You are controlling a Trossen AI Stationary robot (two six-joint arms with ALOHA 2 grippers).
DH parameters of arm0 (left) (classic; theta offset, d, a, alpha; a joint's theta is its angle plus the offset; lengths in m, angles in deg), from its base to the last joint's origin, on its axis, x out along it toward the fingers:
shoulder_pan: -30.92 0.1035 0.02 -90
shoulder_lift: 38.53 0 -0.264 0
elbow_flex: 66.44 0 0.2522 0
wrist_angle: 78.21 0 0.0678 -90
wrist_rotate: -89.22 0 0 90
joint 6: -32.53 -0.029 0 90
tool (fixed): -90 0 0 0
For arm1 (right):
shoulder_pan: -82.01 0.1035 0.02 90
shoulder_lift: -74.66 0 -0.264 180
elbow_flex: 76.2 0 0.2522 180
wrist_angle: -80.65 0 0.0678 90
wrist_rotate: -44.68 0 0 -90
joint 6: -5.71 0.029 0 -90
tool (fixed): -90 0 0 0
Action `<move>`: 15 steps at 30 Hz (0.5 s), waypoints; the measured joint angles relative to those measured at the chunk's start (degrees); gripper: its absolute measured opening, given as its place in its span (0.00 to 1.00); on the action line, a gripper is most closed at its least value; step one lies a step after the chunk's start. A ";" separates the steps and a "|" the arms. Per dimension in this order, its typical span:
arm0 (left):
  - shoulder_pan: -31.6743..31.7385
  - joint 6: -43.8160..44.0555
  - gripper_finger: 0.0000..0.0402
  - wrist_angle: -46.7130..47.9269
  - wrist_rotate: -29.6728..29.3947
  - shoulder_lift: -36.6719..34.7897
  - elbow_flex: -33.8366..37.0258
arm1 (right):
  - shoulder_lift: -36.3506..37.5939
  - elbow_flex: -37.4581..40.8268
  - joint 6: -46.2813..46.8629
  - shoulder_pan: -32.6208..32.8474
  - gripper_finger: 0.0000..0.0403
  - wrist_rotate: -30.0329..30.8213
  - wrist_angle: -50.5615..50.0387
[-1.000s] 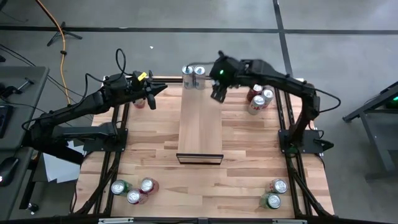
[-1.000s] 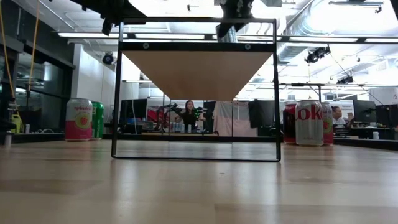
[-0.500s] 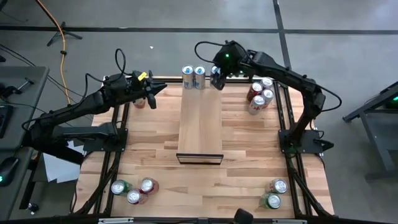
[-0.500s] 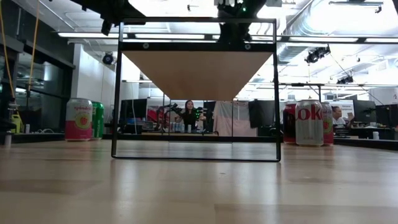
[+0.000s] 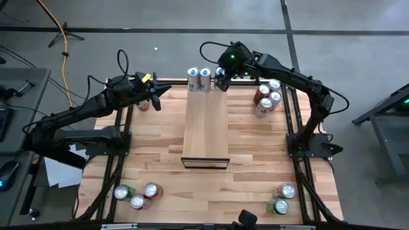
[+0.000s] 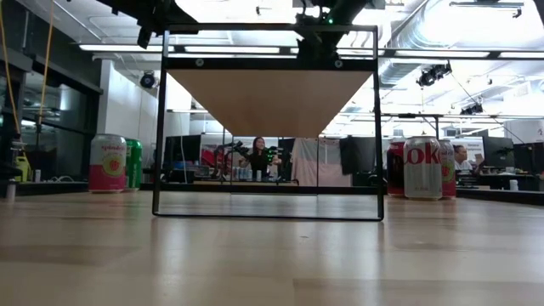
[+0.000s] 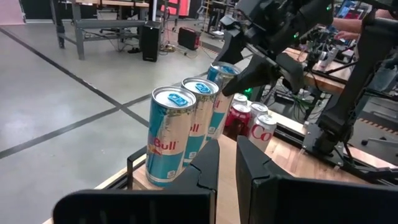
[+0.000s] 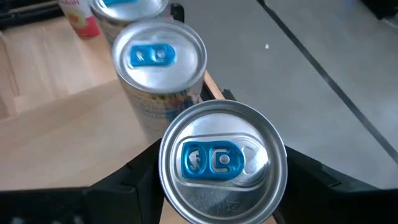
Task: Place canned beverage on shelf
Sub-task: Put the blue soda can on the shelf
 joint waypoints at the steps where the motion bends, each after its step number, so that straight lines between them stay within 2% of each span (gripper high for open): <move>1: 0.00 0.00 0.00 -0.03 0.00 0.00 0.00 | -0.16 0.00 0.33 0.00 0.55 -0.27 0.07; 13: -0.02 1.44 0.00 -0.03 0.00 0.00 0.00 | -1.27 0.00 0.18 -0.55 0.55 -0.94 0.93; 15: -0.02 1.44 0.00 -0.03 -0.02 0.00 0.00 | -1.27 0.00 0.18 -0.55 0.58 -0.94 0.93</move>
